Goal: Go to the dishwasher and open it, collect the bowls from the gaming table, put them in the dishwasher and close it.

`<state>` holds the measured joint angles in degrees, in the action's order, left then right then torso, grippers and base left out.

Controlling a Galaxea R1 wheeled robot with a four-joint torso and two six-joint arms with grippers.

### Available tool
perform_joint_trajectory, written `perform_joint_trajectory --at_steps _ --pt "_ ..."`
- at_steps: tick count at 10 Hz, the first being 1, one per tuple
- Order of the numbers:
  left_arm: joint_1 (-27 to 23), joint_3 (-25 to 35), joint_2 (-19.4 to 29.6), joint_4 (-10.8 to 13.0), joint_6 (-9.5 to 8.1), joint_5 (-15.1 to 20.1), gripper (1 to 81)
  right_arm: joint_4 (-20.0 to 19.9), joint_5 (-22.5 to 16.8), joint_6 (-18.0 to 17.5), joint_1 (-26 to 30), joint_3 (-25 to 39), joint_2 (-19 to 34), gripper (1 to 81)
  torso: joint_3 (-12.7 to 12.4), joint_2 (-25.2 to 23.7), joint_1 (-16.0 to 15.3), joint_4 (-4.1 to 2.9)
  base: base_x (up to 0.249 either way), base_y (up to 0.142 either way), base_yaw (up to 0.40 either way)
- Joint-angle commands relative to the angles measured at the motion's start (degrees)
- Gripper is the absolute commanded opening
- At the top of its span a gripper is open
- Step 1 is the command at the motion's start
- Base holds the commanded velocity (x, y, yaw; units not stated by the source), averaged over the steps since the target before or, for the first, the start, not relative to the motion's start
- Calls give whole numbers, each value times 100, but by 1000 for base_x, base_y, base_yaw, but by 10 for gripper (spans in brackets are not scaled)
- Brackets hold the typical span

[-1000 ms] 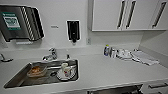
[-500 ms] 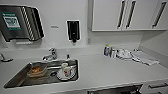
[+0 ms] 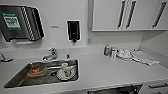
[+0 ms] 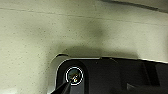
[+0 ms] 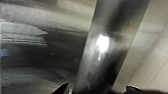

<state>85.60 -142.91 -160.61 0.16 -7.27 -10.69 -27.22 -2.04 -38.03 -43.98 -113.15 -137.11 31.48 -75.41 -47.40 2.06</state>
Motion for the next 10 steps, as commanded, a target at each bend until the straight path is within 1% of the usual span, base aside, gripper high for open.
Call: perform_joint_trajectory --at_steps 1,3,4,5,6,10 --pt "-232 -114 -7 -7 23 252 811 110 -500 24 104 -83 277 811 0 0 0 0 0 0 0" --pt "-241 -114 -7 -7 23 243 811 515 -684 24 -98 92 435 811 0 0 0 0 0 0 0" --pt "-233 -114 -7 -7 23 251 811 673 -693 42 -185 189 515 811 -2 0 0 0 0 0 0" --pt "-241 -114 -15 2 23 243 811 927 -788 42 -239 320 628 811 -2 0 0 0 0 0 0" --pt "-232 -114 -33 10 23 243 811 1139 -991 42 -335 452 751 811 -2 0 0 0 0 0 0" --pt "-241 -114 -68 11 32 234 811 1571 -1009 42 -511 866 884 811 -2 0 0 0 0 0 0"
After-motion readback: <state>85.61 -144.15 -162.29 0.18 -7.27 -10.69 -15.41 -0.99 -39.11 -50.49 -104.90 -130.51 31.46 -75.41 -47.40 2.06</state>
